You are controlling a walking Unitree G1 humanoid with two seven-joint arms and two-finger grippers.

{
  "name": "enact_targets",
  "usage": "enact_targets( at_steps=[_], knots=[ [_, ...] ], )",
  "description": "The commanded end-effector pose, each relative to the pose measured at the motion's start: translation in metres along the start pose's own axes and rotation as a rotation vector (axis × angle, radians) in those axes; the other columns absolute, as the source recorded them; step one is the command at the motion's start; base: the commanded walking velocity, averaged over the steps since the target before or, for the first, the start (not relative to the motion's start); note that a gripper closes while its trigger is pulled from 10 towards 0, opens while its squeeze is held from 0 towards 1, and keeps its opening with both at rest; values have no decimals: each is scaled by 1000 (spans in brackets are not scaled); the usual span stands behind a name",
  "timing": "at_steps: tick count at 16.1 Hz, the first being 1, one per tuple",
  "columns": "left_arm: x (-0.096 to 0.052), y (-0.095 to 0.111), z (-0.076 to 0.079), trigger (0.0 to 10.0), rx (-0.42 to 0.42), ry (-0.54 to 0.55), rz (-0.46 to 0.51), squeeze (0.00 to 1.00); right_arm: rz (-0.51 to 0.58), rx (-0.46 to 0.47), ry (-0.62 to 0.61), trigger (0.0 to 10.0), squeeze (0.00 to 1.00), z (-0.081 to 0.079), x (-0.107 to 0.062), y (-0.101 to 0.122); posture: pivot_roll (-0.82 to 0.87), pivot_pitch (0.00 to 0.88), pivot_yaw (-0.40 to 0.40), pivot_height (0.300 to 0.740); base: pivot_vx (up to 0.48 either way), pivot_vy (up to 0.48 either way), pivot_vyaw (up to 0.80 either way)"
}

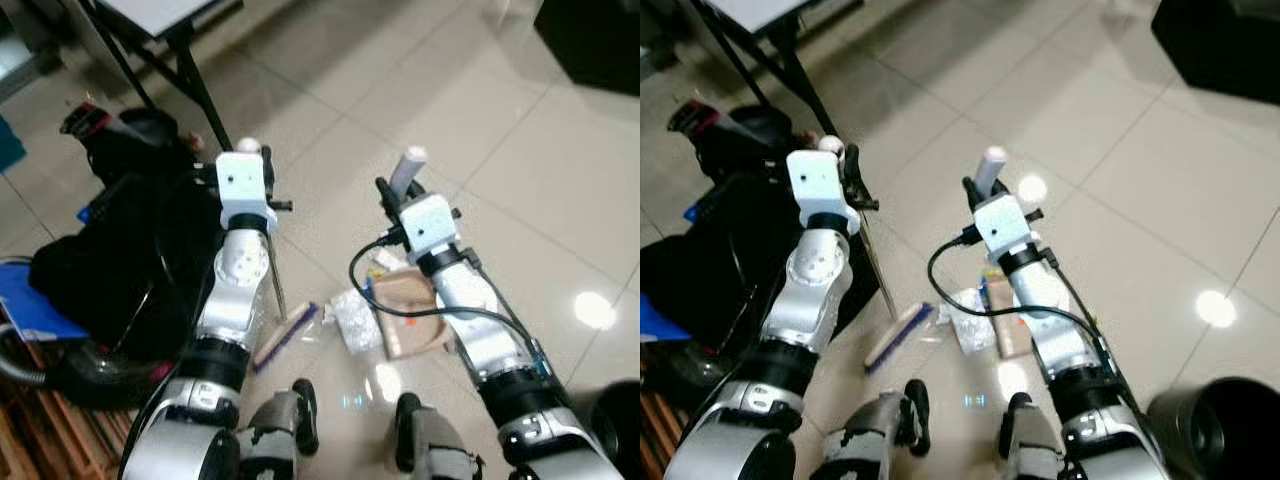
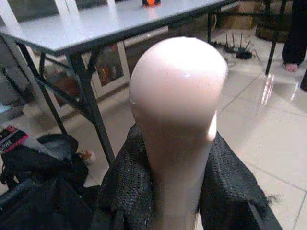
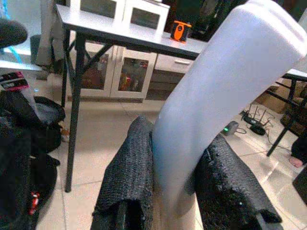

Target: Sweep floor

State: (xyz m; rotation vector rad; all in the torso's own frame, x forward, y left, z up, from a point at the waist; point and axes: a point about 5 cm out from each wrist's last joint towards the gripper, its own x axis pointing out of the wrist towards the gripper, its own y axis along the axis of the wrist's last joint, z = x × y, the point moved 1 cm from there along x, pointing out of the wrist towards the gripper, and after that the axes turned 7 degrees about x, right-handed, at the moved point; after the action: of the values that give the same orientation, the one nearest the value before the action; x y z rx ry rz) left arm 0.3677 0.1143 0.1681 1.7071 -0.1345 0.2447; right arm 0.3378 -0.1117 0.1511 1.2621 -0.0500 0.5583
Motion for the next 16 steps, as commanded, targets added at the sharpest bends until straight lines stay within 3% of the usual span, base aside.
enact_targets(
  at_steps=[1, 3, 7, 10, 16],
  knots=[
    [1, 2, -2, 10000, 1, 21, 14, 0, 70, -3, -10, 10000, 0, 4, 3, 12, 114, 346, 117, 740, 0, 0, 0],
    [5, 1, -1, 10000, 0, 28, 14, 0, 66, 21, -21, 10000, 0, 13, 1, 13, 102, 347, 105, 740, 0, 0, 0],
    [8, -4, -6, 10000, 13, 76, -1, 0, 6, 37, 45, 10000, 0, -11, -12, -3, 102, 329, 106, 740, 0, 0, 0],
    [14, -2, -6, 10000, 7, 107, -4, 0, 8, 47, 63, 10000, 0, -27, -12, 0, 94, 317, 106, 740, 0, 0, 0],
    [16, -2, 10, 10000, -65, 143, -45, 0, -104, 137, -159, 10000, 0, -29, -12, -13, 86, 304, 104, 740, 0, 0, 0]
  ],
)
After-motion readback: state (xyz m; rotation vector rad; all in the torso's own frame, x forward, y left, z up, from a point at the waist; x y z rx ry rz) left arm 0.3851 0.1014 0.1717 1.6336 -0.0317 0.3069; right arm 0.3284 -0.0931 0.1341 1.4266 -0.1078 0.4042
